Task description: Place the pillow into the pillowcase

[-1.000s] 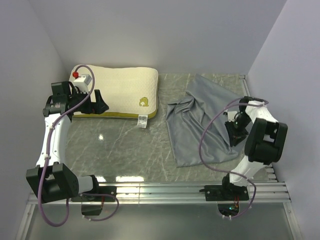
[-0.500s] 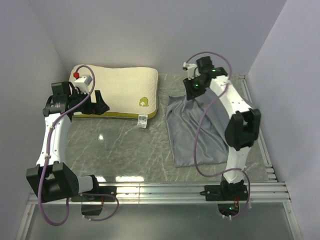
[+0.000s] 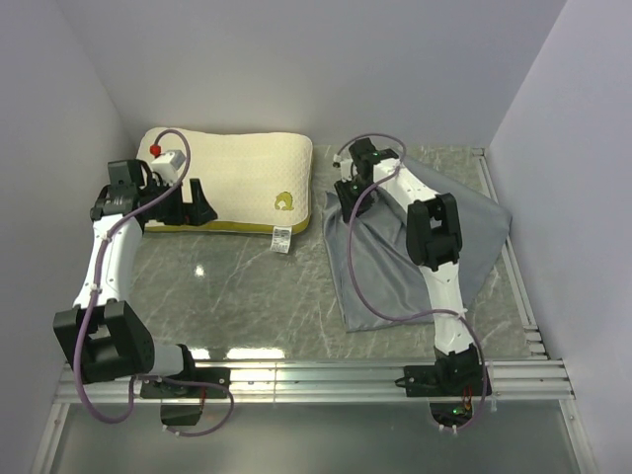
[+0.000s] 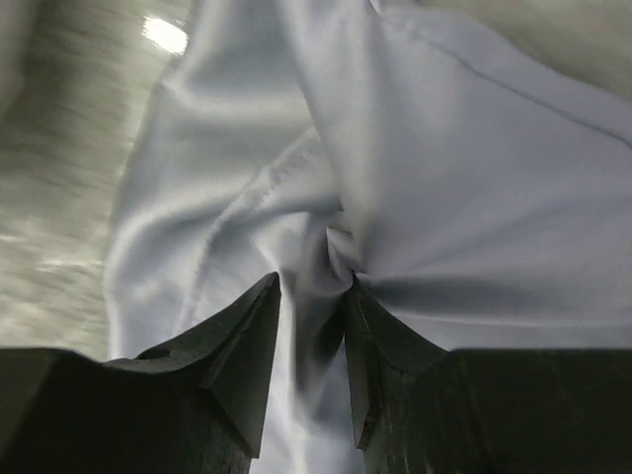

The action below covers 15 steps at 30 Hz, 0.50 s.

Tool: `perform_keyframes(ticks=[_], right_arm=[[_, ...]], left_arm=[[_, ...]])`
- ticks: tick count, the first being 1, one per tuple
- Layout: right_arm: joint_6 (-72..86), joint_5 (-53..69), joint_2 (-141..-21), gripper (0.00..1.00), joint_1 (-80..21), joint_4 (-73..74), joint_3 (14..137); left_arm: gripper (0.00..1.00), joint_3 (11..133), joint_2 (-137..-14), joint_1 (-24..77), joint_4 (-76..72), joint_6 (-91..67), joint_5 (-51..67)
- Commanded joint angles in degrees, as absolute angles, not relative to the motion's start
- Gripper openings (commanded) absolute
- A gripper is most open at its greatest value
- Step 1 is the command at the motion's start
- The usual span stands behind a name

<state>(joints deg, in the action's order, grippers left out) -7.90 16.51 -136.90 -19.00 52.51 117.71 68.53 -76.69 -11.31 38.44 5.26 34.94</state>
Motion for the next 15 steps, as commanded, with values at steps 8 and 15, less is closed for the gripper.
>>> perform_keyframes(ticks=[8,15], right_arm=[[-10.6,38.9,-137.0,0.51,-22.5,54.0,128.6],[-8.1,17.7,-122.3,0.62,-17.3,43.1,114.9]], left_arm=[[0.99,74.0,-79.9,-11.5,36.7,2.8,38.2],[0.99,75.7,-81.3,-11.3,37.1,5.5,35.8]])
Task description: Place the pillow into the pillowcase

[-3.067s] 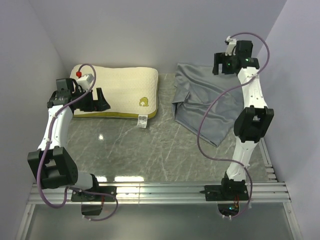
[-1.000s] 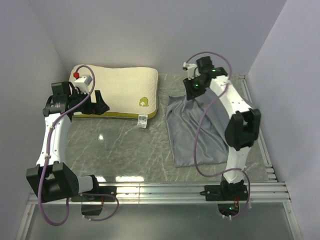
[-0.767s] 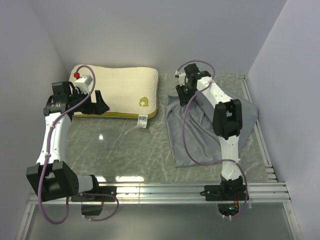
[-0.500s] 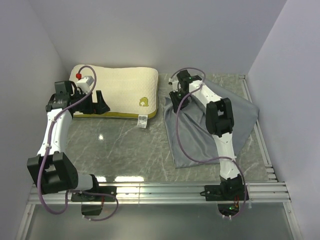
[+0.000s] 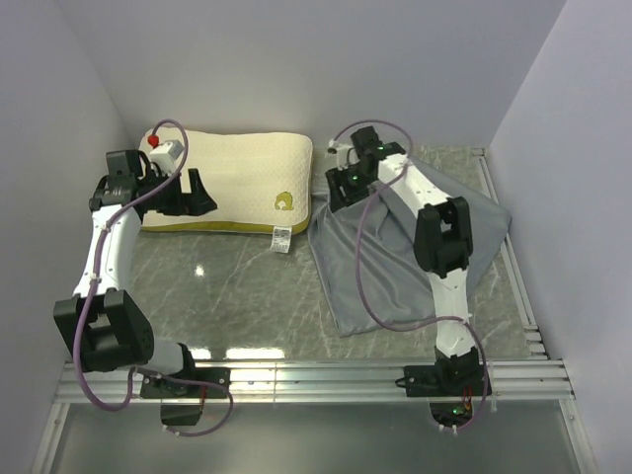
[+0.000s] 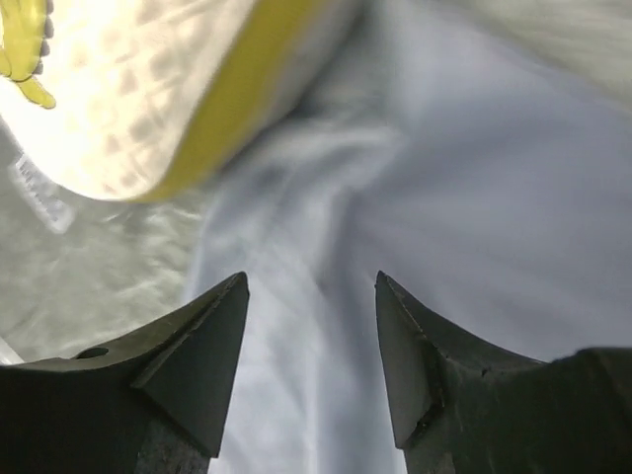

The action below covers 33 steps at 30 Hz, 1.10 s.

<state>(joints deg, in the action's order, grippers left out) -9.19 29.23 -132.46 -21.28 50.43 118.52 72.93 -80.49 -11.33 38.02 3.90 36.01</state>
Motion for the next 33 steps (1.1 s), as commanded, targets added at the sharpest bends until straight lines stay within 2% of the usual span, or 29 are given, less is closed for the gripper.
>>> perform_keyframes(ticks=[1,2,8,16,21,26,28,30,32,33], right_arm=[[-8.5,14.7,-122.1,0.62,-16.8,42.6,114.4],[-8.9,9.3,-122.5,0.61,-16.3,43.1,114.5],[-11.2,3.3,-128.8,0.54,-13.5,46.1,116.1],[-13.4,-6.6,-133.8,0.55,-12.5,45.4,113.9],[-12.0,-6.6,-141.2,0.55,-7.1,54.0,126.9],[-12.2,-8.1,-143.5,0.55,-1.6,55.7,129.3],[-12.3,-7.0,-142.3,0.55,-0.3,55.3,127.8],[-12.5,-5.8,-139.2,0.55,-0.3,53.6,124.6],[-12.3,-4.5,-134.9,0.56,-0.3,52.3,121.7],[-12.2,-2.0,-133.5,0.56,-0.3,52.3,121.4]], left_arm=[[0.99,75.8,-81.6,-11.2,37.0,6.0,35.3],[0.99,76.0,-82.3,-11.1,36.9,6.3,34.9],[0.99,78.3,-86.4,-10.1,36.4,8.0,32.3],[0.99,81.5,-93.9,-8.1,32.7,10.9,24.2],[0.99,88.5,-103.9,-6.8,31.6,13.5,15.3],[0.99,97.4,-114.6,-6.8,32.6,15.3,6.5],[0.93,98.3,-117.1,-6.9,33.8,17.0,2.4],[0.8,98.1,-120.0,-7.5,36.1,18.6,1.3],[0.68,93.4,-119.5,-8.0,38.0,19.2,0.5],[0.65,90.7,-118.4,-9.0,38.1,19.2,1.1]])
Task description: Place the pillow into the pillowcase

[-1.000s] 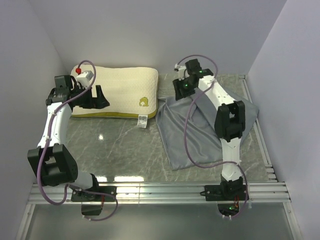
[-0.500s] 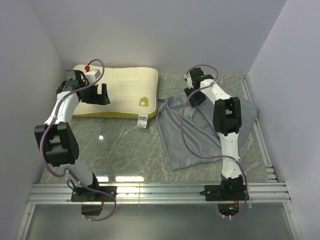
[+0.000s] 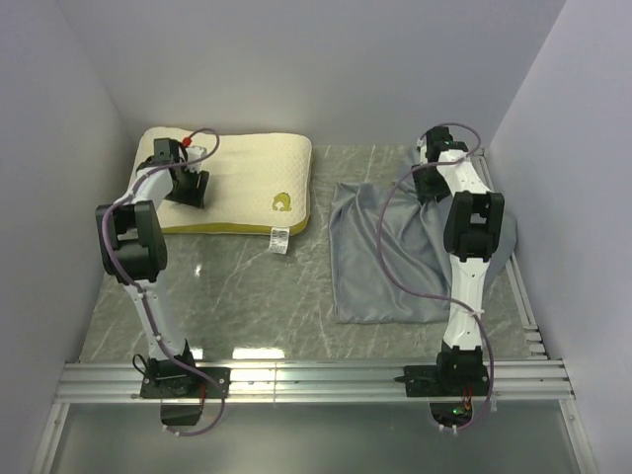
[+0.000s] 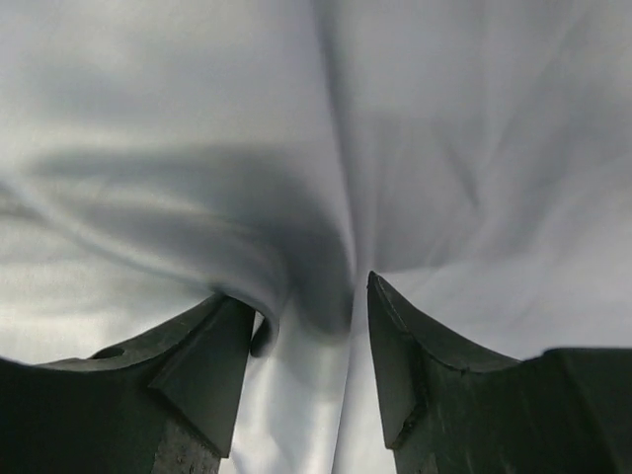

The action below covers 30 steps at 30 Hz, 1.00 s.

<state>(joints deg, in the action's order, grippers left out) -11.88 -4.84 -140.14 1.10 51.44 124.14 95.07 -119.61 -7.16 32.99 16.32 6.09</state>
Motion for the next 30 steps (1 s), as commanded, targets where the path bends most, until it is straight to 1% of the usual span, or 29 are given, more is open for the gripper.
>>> perform_keyframes(ticks=[1,2,3,4,6,10,11,12,13,15,16,17,19,20,22,25,29,30], right_arm=[[-12.2,-0.8,-132.1,0.57,-0.3,52.5,121.1],[-11.6,-0.2,-129.9,0.58,-0.3,53.1,121.3],[-11.6,1.1,-128.9,0.58,-0.3,53.8,122.1],[-11.7,3.9,-128.0,0.59,-0.4,54.5,122.4],[-11.7,6.0,-125.7,0.61,-0.9,56.2,123.3],[-12.3,8.3,-122.4,0.67,-3.2,59.1,122.3],[-12.4,8.9,-121.0,0.68,-3.3,59.8,120.8],[-12.6,9.6,-120.0,0.71,-3.9,60.2,119.4],[-13.2,10.2,-118.1,0.71,-4.0,60.9,117.9],[-14.0,9.9,-116.1,0.72,-4.2,60.8,111.5],[-14.4,9.5,-114.0,0.72,-4.0,59.6,108.8],[-14.6,7.0,-113.0,0.72,-4.1,58.5,103.0],[-14.9,4.8,-111.0,0.72,-3.8,54.3,97.1],[-14.8,2.0,-111.2,0.72,-3.7,53.3,93.1],[-14.0,-1.2,-113.3,0.7,-3.6,50.9,90.2],[-12.3,-3.7,-116.7,0.68,-2.5,48.6,89.6],[-11.1,-4.1,-122.1,0.61,-1.8,49.5,95.2],[-10.9,-3.9,-123.4,0.58,-1.8,49.9,96.8]], left_arm=[[0.64,87.9,-116.8,-9.5,38.2,19.2,1.9],[0.64,85.0,-113.2,-10.0,38.2,19.2,3.6],[0.63,79.2,-111.1,-10.9,38.4,19.6,4.0],[0.63,76.4,-106.8,-11.3,38.4,19.9,4.0],[0.63,69.7,-102.4,-12.6,40.1,20.1,5.6],[0.64,63.1,-91.4,-13.8,46.7,19.3,9.7],[0.69,62.1,-89.3,-13.8,48.3,19.6,10.9],[0.74,62.5,-87.4,-13.8,51.9,20.0,15.2],[0.8,63.4,-83.5,-13.9,54.1,20.8,17.9],[0.99,67.7,-80.0,-13.8,57.5,24.9,25.0],[0.99,69.6,-77.4,-13.8,59.4,26.2,26.8],[0.99,72.5,-76.4,-13.7,59.2,28.0,27.9],[0.99,74.6,-75.4,-13.2,59.6,31.2,30.5],[0.99,76.0,-75.5,-12.8,60.1,36.6,31.7],[0.99,76.2,-76.3,-11.3,57.2,38.8,32.0],[0.99,76.9,-78.6,-8.3,54.3,39.5,30.4],[0.99,78.7,-81.4,-7.5,51.0,38.1,31.1],[0.99,78.7,-81.8,-7.5,50.2,38.1,31.2]])
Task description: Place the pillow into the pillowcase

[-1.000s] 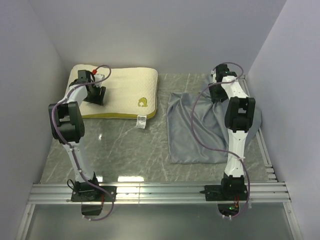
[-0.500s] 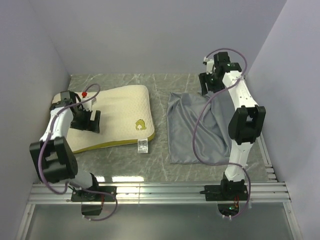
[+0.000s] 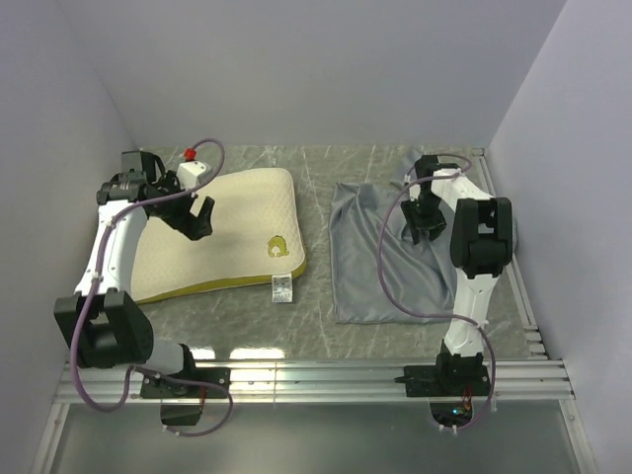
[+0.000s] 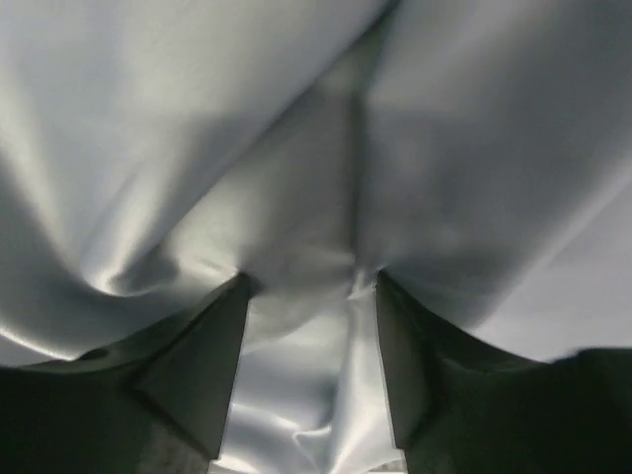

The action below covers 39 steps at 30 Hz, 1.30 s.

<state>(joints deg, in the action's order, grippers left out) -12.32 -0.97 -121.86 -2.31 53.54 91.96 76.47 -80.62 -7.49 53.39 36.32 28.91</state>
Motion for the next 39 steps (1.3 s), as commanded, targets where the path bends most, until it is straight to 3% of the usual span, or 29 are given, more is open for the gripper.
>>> perform_keyframes(ticks=[1,7,11,14,18,21,26,27,28,30,31,34,39], right_arm=[[-10.8,-2.9,-126.3,0.56,-1.9,51.1,98.8],[-11.5,-3.1,-138.9,0.49,-5.6,56.3,121.5],[-14.6,-6.7,-140.6,0.49,-8.7,54.4,126.7],[-15.5,-7.5,-137.9,0.57,-10.5,53.2,125.5],[-15.5,-7.5,-127.7,0.75,-11.8,49.6,116.8],[-13.7,-6.1,-122.0,0.77,-11.9,50.4,113.0],[-11.3,0.9,-114.8,0.78,-12.0,52.6,108.9],[-10.3,3.0,-114.1,0.77,-12.1,53.3,109.1],[-9.7,5.4,-114.0,0.77,-12.4,54.8,109.5],[-8.0,8.1,-113.9,0.74,-13.5,55.6,109.5],[-7.3,10.6,-113.8,0.73,-14.0,55.1,108.7],[-2.6,12.1,-113.6,0.66,-15.8,50.6,106.1],[5.0,12.0,-115.7,0.56,-19.8,44.0,105.0]], left_arm=[[0.99,78.6,-82.5,-7.5,49.7,38.1,31.2],[0.99,76.9,-86.6,-7.5,47.5,42.7,31.9],[0.99,77.3,-90.5,-7.4,49.8,51.8,35.3],[0.99,77.9,-93.7,-6.8,48.7,55.8,36.9],[0.99,82.0,-101.8,-4.9,50.9,62.0,37.9],[0.99,84.1,-106.6,-1.4,51.2,63.1,36.1],[0.97,75.3,-109.9,4.2,38.2,63.0,25.7],[0.89,74.5,-111.3,4.4,37.2,63.7,25.1],[0.66,74.2,-112.2,4.7,37.6,64.7,24.8],[0.37,74.8,-114.7,5.5,40.8,65.3,23.1],[0.15,74.3,-114.6,5.6,41.6,66.0,22.9],[0.01,69.4,-110.7,5.4,41.0,67.7,23.9],[0.0,65.5,-102.3,3.4,41.7,67.2,29.5]])
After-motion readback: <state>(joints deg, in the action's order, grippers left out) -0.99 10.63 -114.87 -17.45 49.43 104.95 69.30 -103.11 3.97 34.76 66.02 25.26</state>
